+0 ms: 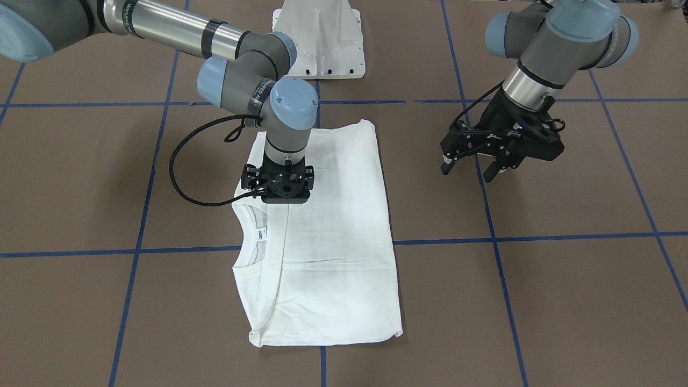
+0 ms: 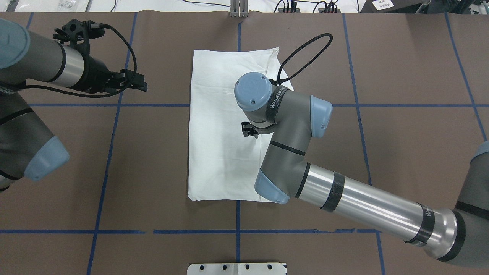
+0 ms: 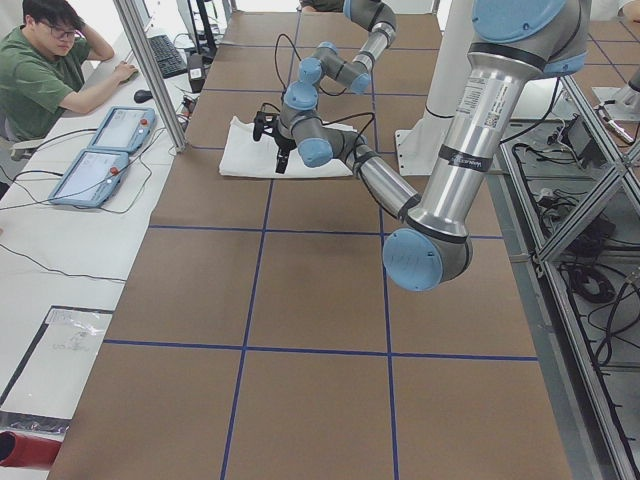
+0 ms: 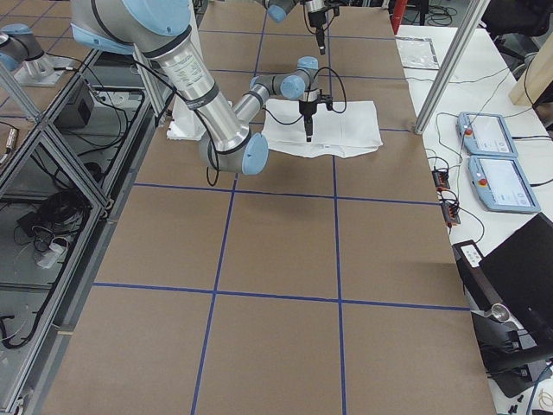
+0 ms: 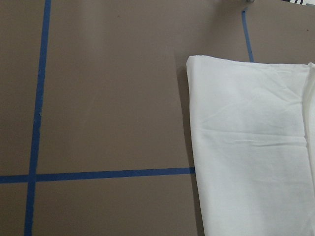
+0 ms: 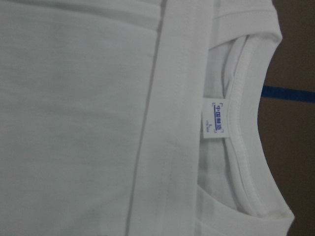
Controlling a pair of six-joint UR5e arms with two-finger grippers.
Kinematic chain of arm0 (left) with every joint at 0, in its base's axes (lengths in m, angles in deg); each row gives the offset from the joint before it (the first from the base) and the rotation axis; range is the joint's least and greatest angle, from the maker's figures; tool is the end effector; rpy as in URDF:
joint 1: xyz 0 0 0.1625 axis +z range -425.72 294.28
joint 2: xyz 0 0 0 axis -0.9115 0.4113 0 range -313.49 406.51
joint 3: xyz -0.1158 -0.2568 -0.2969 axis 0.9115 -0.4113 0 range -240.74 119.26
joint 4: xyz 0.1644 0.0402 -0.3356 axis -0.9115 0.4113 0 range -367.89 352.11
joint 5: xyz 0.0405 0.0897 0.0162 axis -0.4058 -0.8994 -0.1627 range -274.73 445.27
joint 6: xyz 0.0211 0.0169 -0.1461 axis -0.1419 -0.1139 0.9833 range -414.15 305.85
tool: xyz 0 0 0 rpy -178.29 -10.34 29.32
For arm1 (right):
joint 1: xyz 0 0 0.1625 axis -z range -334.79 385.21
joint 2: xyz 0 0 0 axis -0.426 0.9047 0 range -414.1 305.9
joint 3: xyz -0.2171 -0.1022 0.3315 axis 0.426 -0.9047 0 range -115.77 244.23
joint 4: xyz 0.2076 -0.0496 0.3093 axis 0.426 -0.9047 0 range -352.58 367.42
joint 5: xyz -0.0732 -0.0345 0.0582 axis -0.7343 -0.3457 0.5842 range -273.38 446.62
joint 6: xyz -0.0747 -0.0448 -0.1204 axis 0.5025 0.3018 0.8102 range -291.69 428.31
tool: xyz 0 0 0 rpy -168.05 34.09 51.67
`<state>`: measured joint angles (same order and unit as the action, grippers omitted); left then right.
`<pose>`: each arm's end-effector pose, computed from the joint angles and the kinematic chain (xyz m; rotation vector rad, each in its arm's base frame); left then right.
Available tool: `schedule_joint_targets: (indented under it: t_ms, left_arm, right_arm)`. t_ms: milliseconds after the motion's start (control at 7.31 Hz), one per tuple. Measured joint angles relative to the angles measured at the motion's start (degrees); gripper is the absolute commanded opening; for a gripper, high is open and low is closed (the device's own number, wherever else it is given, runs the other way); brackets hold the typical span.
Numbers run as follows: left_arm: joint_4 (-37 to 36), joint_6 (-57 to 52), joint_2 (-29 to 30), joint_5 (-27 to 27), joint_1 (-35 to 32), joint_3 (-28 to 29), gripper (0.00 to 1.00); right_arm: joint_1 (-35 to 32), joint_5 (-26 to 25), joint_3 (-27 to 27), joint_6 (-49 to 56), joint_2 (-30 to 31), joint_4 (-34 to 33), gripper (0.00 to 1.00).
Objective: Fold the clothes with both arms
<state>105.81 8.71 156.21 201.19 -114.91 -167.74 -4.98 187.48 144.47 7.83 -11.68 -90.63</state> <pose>0.3306 -0.4877 0.3171 0.3173 1.0647 -0.1061 -0.5854 -0.4625 0.3002 0.0973 -0.5415 -0.0379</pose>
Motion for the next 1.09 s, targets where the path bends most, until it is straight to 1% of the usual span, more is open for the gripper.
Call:
schedule_joint_targets:
  t_ms: [1094]
  left_arm:
    - [0.32, 0.15, 0.42, -0.07, 0.40, 0.84, 1.00]
  right_arm:
    - [0.62, -0.23, -0.05, 0.35, 0.77, -0.67, 1.00]
